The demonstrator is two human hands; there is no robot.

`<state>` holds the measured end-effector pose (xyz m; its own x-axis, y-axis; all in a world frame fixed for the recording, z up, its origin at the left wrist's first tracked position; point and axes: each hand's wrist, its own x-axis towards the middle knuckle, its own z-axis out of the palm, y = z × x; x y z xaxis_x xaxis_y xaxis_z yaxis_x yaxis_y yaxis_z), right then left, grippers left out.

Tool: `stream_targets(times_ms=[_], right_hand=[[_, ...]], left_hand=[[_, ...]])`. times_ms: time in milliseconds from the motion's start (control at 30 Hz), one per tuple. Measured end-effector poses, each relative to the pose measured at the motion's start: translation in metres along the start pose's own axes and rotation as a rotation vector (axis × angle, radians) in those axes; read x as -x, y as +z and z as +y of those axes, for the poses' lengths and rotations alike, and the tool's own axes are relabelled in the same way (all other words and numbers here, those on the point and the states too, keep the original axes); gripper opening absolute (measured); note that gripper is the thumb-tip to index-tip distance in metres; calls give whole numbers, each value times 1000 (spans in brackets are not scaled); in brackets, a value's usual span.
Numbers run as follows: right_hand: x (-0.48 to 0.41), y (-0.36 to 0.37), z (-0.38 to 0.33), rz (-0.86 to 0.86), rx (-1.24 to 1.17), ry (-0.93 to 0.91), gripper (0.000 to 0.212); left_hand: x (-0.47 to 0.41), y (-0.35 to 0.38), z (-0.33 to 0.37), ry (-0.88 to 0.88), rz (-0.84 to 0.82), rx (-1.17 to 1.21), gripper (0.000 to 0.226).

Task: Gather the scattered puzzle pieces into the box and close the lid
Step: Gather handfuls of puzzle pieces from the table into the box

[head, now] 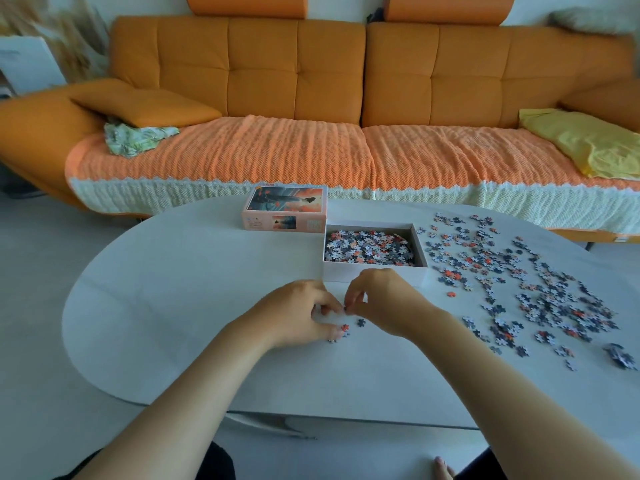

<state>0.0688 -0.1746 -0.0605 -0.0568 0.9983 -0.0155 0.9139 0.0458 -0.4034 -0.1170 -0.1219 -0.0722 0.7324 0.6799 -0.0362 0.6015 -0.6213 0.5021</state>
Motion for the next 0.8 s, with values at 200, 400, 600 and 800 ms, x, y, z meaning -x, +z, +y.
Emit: stream_targets(times_ms=[200, 400, 600, 800], right_hand=[[4, -7, 9, 24, -66, 50, 8], [13, -19, 17, -34, -72, 51, 20], [21, -16, 12, -182, 55, -8, 28], [23, -17, 9, -196, -15, 46, 14]], left_hand=[[2, 7, 8, 17, 40, -62, 24], [-3, 8, 15, -2, 32, -23, 11], [-8, 11, 22, -38, 42, 23, 8], [-12, 6, 13, -73, 117, 168, 11]])
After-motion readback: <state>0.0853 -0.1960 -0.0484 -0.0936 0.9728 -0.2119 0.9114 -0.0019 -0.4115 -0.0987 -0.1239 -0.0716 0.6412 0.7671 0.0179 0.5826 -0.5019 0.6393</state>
